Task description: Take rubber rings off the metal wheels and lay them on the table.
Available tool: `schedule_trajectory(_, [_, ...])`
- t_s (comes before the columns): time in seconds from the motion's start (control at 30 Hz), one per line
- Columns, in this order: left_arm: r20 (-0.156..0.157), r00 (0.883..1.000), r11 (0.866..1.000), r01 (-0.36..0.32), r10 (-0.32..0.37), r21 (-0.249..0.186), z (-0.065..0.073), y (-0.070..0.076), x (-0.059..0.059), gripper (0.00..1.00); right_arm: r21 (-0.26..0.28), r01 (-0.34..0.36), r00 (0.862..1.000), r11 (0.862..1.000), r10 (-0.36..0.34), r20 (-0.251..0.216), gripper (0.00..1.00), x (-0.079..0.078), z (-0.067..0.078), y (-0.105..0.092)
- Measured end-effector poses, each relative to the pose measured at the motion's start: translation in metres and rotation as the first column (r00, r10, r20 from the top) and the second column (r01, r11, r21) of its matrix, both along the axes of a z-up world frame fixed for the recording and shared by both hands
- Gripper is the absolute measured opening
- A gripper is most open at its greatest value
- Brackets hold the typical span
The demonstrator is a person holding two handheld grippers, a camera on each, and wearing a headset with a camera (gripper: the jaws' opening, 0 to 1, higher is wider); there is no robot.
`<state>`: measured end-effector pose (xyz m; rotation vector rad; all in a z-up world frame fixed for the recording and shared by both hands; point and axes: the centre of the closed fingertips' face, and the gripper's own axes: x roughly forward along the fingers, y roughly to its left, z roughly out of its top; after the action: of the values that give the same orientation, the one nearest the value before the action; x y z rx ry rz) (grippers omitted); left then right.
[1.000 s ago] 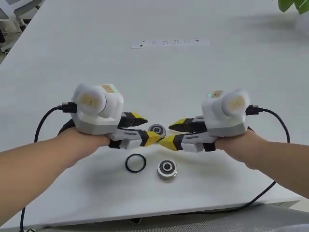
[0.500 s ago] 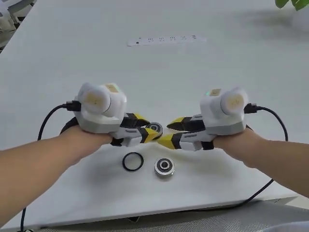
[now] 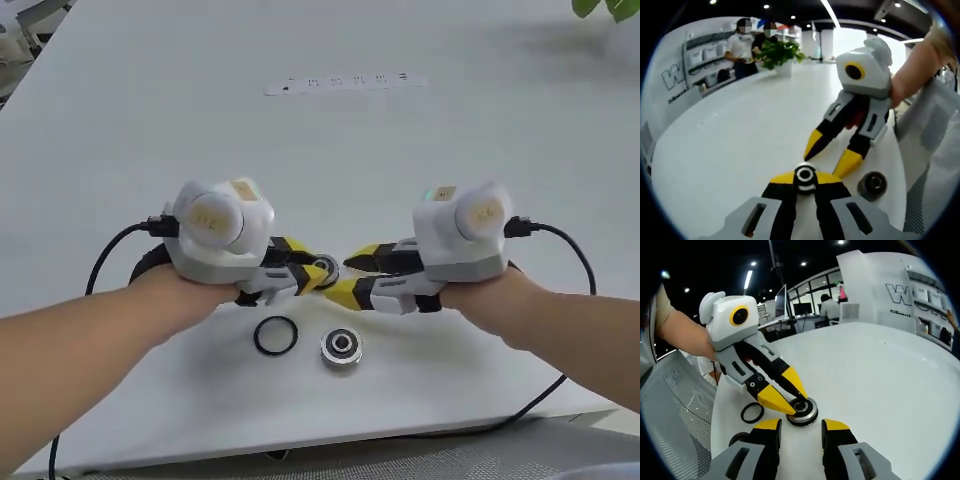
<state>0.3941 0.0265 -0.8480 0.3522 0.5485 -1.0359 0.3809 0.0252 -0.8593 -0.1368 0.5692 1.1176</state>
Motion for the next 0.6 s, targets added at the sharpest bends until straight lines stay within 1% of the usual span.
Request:
schedule_trajectory(0.23, [-0.001, 1.000, 1.000, -0.018, 0.018, -0.005, -0.001, 0.000, -0.001, 0.14, -0.010, -0.018, 1.000, 1.000, 0.018, 0.023, 0.29, 0.000, 0.000, 0.006])
schedule_trajectory(0.4, [0.000, 1.000, 1.000, -0.027, 0.027, -0.005, -0.001, 0.001, -0.002, 0.14, -0.021, -0.020, 0.998, 1.000, 0.021, 0.051, 0.28, 0.002, 0.001, 0.011])
schedule_trajectory(0.43, [-0.001, 1.000, 1.000, -0.029, 0.029, -0.005, -0.001, 0.001, -0.002, 0.14, -0.026, -0.026, 0.998, 0.999, 0.027, 0.051, 0.28, 0.001, 0.000, 0.012])
schedule_trajectory(0.47, [-0.002, 0.999, 0.999, -0.032, 0.032, -0.006, -0.001, 0.001, -0.001, 0.14, -0.037, -0.031, 0.997, 0.999, 0.034, 0.067, 0.28, 0.002, 0.000, 0.013])
schedule_trajectory(0.53, [-0.003, 0.999, 0.999, -0.034, 0.034, -0.006, -0.001, 0.002, -0.001, 0.14, -0.044, -0.033, 0.997, 0.998, 0.036, 0.072, 0.28, 0.002, -0.001, 0.013])
schedule_trajectory(0.6, [-0.002, 0.999, 0.999, -0.038, 0.038, -0.007, -0.001, 0.002, -0.002, 0.14, -0.059, -0.037, 0.995, 0.998, 0.042, 0.089, 0.28, 0.002, -0.002, 0.013])
